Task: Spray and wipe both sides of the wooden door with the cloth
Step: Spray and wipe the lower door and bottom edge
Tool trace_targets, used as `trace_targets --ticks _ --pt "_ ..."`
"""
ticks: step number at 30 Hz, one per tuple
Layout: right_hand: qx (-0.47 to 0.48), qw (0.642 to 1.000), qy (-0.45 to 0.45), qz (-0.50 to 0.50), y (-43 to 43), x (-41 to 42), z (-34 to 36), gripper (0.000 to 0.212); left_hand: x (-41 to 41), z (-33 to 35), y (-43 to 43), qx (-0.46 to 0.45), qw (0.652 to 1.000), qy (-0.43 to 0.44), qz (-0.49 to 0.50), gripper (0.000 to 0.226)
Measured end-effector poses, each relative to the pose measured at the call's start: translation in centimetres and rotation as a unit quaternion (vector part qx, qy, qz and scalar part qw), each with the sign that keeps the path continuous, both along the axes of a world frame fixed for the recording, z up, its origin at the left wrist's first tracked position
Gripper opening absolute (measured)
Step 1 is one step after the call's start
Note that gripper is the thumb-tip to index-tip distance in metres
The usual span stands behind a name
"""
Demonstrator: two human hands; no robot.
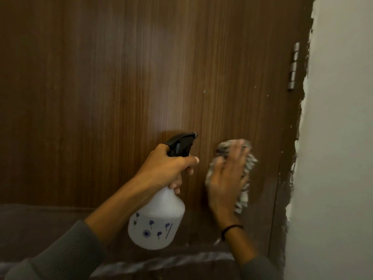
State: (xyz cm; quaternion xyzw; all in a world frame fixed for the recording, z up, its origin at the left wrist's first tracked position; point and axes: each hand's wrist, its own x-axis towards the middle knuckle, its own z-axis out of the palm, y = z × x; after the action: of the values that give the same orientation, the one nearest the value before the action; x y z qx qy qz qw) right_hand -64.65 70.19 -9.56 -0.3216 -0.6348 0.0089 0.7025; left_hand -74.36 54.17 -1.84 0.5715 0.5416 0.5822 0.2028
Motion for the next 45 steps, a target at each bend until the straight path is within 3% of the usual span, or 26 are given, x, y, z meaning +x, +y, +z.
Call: trace_targets --ticks 3,6,10,14,20,26,30,34,40,45 --pt "0.150 0.969 -0.196 0.017 -1.6 -0.8 -1.8 0.061 1.2 0.3 0.8 -0.013 1.000 0.000 0.002 0.019" --pt "0.195 0.949 -0.246 0.009 1.1 1.9 -0.5 0.058 2.2 0.5 1.6 -0.009 1.000 0.008 -0.009 0.018" --pt "0.068 0.995 -0.076 0.017 4.8 4.9 1.6 0.058 3.1 0.5 2.7 -0.008 1.000 0.018 -0.021 0.021" --pt "-0.008 0.999 0.047 0.021 7.6 7.0 1.0 0.057 3.9 0.7 3.6 -0.003 0.999 0.009 -0.041 0.019" --pt "-0.033 0.997 0.061 0.034 7.9 7.4 1.3 0.056 5.3 0.6 5.5 -0.022 0.998 0.010 -0.057 0.021" --pt "-0.060 0.987 0.095 0.115 7.1 9.5 0.6 0.053 6.2 -0.4 7.7 -0.051 0.997 0.002 -0.066 0.033" --pt "-0.138 0.973 0.169 0.074 5.2 11.9 -3.4 0.059 7.1 -1.9 8.8 -0.084 0.993 0.018 -0.080 0.034" --pt "-0.176 0.967 0.179 0.046 3.7 14.0 -6.6 0.053 8.2 -3.4 10.0 -0.117 0.990 0.026 -0.074 0.037" --pt "-0.163 0.964 0.200 0.062 2.2 15.4 -6.5 0.046 10.1 -4.3 11.0 -0.148 0.989 -0.004 -0.032 0.032" --pt "-0.112 0.976 0.172 0.072 3.3 14.1 -3.0 0.060 9.8 -1.4 10.1 -0.116 0.993 0.013 -0.033 0.035"
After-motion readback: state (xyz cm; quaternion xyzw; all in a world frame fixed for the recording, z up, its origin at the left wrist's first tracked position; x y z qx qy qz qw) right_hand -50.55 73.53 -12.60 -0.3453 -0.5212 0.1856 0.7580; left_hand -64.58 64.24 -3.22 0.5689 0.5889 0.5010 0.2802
